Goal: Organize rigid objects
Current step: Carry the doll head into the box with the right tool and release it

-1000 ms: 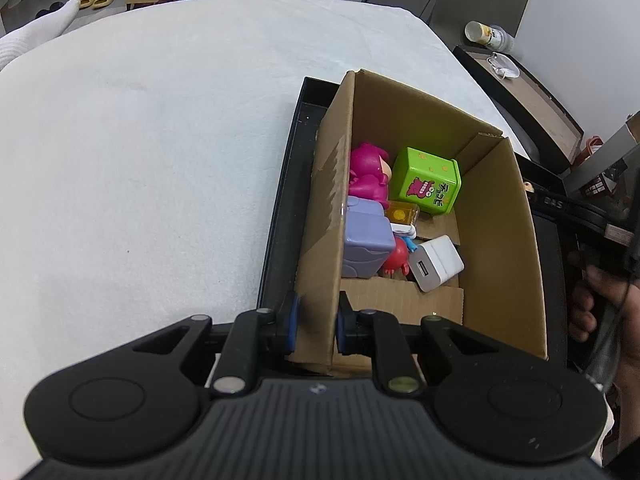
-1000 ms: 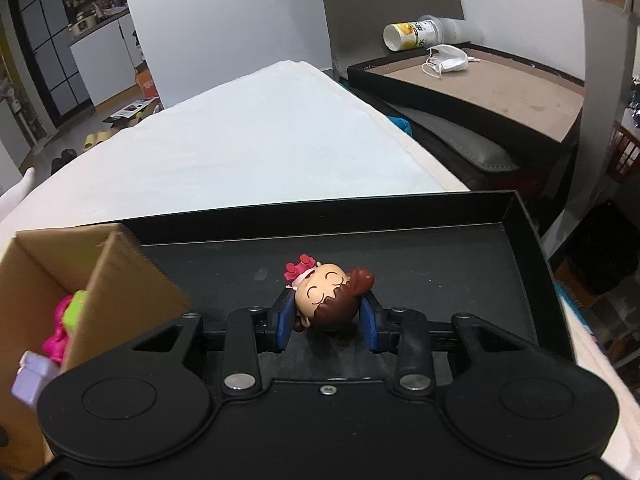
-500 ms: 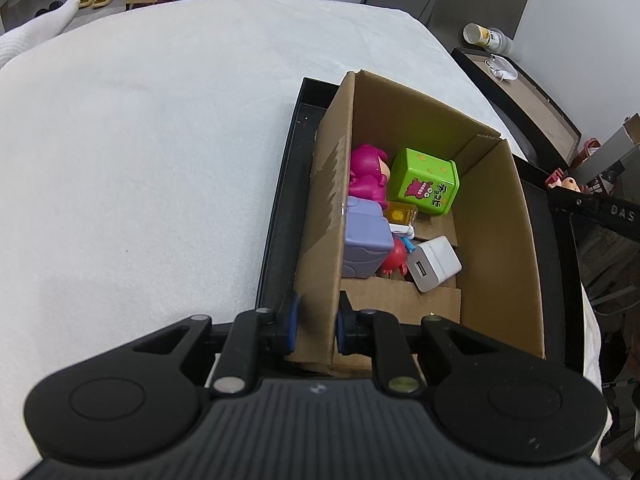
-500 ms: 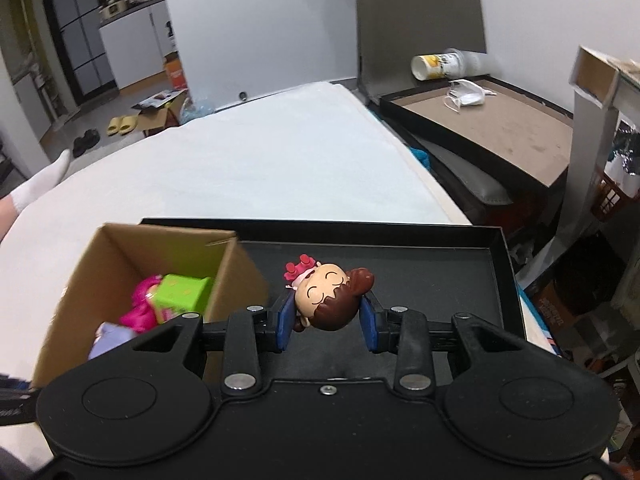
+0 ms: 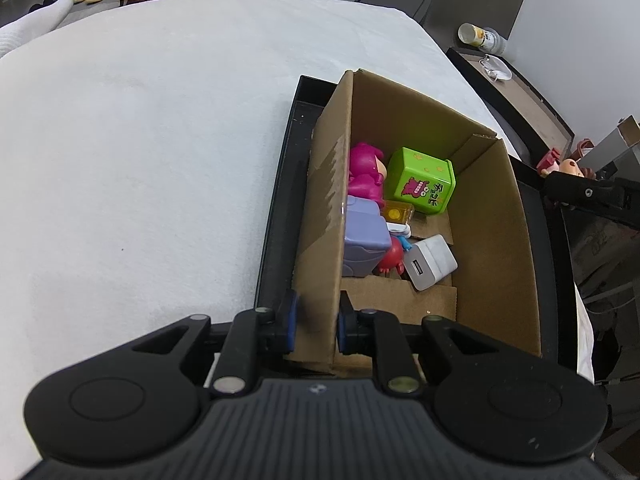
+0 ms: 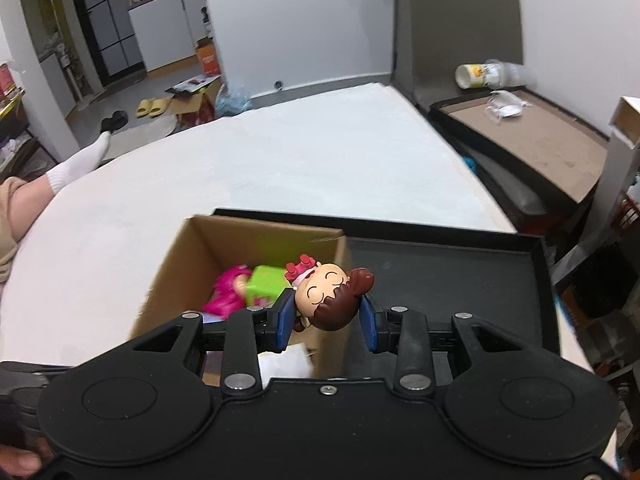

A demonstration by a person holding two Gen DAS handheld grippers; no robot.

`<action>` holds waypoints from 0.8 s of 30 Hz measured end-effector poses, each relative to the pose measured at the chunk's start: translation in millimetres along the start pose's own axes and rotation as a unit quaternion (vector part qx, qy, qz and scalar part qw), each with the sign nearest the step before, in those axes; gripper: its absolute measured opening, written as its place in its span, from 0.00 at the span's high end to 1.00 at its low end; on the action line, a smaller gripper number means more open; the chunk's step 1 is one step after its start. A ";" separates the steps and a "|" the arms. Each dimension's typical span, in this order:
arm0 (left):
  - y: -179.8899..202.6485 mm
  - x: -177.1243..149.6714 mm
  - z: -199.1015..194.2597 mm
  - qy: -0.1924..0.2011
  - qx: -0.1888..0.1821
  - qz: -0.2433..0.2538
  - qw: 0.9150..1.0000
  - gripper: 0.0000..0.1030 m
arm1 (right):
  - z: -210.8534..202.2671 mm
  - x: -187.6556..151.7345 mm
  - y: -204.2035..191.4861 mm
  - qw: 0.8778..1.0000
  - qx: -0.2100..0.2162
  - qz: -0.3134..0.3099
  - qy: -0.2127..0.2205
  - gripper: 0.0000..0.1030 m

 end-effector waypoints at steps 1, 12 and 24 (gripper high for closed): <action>-0.2 -0.2 -0.2 0.001 0.000 0.000 1.000 0.83 | -1.5 0.8 -4.1 1.000 0.002 -0.003 -0.001 0.67; -4.2 1.9 -0.2 -0.005 -0.011 -0.008 1.000 0.83 | 3.5 -7.6 -53.7 0.997 0.028 -0.033 -0.056 0.67; -8.1 5.4 0.6 -0.014 -0.024 -0.013 1.000 0.82 | 28.8 -22.9 -90.6 0.984 0.040 -0.114 -0.131 0.67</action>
Point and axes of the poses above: each gripper's, at about its wrist camera, not at the fingertips, and z roughly the way its jaws point, y to its right, x to its top, the point moved 7 cm from there along z, roughly the way its jaws point, and after that the axes turned 13 degrees about -z, right-handed, at the moved point
